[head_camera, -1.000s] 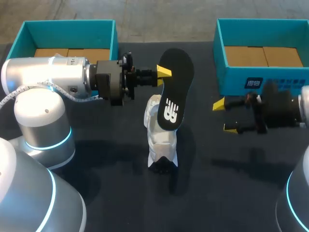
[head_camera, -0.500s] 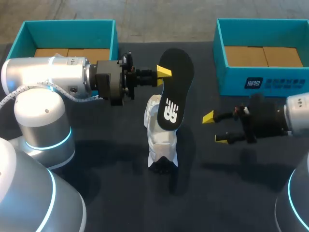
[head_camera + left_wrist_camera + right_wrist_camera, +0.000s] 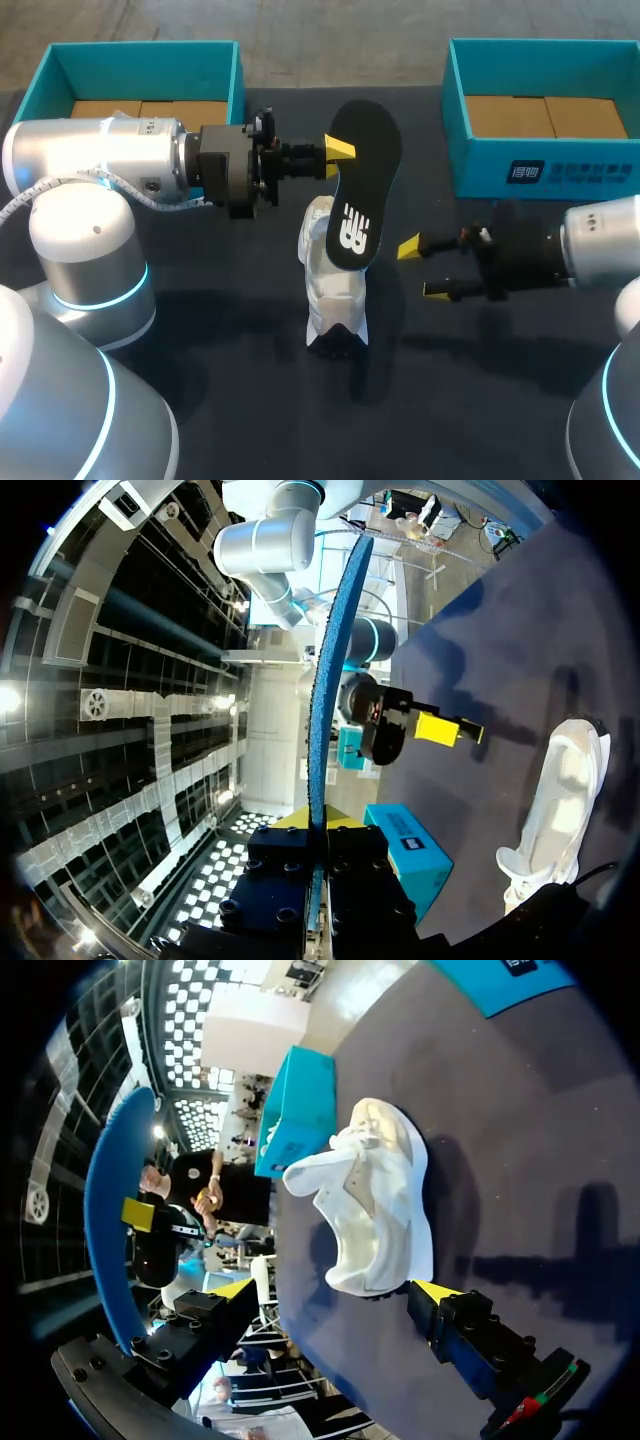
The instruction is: Take the shoe out of the shoebox, open the shoe tongue, remove and reinsert the insole, then place the shoe into the shoebox
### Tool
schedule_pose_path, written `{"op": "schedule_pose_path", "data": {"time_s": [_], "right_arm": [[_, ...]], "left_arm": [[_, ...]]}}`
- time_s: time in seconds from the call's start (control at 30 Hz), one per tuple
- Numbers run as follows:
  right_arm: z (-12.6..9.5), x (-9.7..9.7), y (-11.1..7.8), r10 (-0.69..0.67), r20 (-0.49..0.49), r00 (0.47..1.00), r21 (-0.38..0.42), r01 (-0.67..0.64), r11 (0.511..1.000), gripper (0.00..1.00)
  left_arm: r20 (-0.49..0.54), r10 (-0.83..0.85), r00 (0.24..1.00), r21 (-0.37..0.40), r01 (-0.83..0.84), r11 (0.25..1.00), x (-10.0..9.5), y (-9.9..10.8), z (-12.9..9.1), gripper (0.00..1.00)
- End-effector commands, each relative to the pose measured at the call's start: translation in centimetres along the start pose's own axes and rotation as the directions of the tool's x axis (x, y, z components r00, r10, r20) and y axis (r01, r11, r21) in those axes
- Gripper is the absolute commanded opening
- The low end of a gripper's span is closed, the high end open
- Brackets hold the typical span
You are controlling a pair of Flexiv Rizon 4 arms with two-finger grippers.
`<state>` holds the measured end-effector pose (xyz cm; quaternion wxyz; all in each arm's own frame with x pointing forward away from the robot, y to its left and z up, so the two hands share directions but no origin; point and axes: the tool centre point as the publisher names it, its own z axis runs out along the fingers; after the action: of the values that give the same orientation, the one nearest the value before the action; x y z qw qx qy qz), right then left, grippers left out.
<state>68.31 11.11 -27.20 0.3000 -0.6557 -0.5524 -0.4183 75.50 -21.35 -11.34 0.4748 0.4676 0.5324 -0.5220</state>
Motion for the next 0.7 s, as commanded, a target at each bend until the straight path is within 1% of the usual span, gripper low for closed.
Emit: {"op": "schedule_pose_path", "data": {"time_s": [0.03,0.67,0.7], "right_arm": [[0.35,0.14,-0.01,0.002,0.005,1.0,-0.002,-0.002,1.0,1.0],[0.35,0.14,-0.01,0.002,0.005,1.0,-0.002,-0.002,1.0,1.0],[0.35,0.14,-0.01,0.002,0.005,1.0,-0.002,-0.002,1.0,1.0]], "left_arm": [[-0.001,0.001,1.0,0.0,-0.001,1.0,-0.02,-0.02,-0.06,0.0],[-0.001,0.001,1.0,0.0,-0.001,1.0,-0.02,-0.02,-0.06,0.0],[-0.018,-0.049,0.999,0.014,0.05,0.999,0.26,-0.31,-0.29,0.0]]}}
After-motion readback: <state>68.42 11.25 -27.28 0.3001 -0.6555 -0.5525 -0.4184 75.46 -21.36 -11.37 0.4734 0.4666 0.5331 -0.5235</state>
